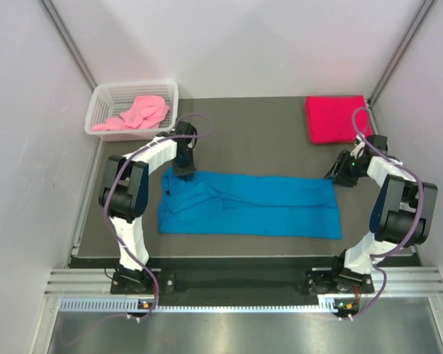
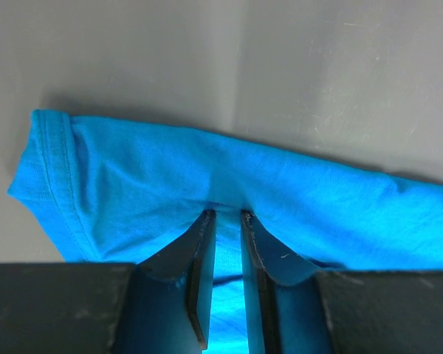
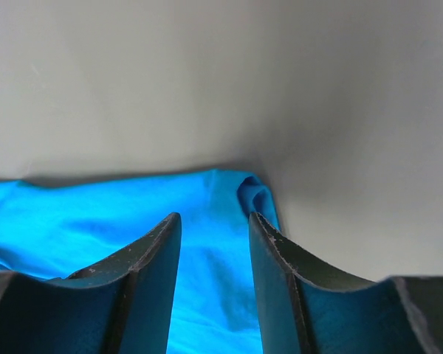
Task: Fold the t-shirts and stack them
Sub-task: Fold the tshirt
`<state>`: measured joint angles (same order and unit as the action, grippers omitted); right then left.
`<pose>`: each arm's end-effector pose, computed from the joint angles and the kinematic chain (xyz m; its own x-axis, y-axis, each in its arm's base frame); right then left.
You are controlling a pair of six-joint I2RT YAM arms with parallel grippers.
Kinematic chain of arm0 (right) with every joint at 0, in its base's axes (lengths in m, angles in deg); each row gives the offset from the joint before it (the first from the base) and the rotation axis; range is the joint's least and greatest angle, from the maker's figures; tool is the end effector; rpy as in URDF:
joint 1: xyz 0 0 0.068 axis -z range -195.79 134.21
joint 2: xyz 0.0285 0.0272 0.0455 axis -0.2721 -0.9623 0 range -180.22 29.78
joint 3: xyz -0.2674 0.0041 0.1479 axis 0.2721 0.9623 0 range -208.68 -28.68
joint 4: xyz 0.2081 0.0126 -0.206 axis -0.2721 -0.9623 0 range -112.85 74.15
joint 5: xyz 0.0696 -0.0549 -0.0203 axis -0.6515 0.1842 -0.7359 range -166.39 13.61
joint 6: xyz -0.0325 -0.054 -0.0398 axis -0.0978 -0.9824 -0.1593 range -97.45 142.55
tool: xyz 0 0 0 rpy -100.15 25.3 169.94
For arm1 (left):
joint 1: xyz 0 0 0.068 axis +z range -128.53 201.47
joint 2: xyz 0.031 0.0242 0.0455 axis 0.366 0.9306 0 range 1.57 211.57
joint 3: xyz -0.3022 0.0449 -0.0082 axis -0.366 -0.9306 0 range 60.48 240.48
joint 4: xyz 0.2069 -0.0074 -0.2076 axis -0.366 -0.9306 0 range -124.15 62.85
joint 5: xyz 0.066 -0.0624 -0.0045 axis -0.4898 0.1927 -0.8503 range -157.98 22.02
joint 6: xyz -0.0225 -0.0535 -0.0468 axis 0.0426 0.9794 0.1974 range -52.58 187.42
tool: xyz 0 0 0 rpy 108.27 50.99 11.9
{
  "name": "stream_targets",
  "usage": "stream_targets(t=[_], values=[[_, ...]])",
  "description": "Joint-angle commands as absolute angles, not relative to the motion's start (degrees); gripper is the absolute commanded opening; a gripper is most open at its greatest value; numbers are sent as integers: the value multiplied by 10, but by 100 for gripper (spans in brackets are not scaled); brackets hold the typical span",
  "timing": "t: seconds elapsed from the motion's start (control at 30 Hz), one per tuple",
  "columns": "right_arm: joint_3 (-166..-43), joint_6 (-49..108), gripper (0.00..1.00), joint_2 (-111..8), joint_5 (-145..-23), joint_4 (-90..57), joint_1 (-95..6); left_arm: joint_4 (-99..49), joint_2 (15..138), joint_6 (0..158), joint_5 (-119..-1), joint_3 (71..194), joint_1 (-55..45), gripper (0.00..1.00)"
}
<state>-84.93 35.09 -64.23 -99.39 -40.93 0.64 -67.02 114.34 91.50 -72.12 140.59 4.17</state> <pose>0.3502 -0.0778 0.1703 -0.8137 0.4483 -0.3700 0.2725 0.8564 0.4385 0.4244 -0.1275 0.1581 -0.9440 -0.1322 -0.3023 -0.1197 0.9910 -0.0595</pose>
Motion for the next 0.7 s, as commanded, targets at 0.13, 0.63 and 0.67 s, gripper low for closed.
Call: stream_targets(t=[0.13,0.63,0.67], values=[[-891,326,41,-665,-988,-406,11,-645,1164,909,-751,1422,46,25],[-840,320,0,-635,-981,-251,11,-623,1173,937,-810,1398,48,25],[-840,320,0,-637,-973,-245,12,-619,1172,939,-809,1394,48,25]])
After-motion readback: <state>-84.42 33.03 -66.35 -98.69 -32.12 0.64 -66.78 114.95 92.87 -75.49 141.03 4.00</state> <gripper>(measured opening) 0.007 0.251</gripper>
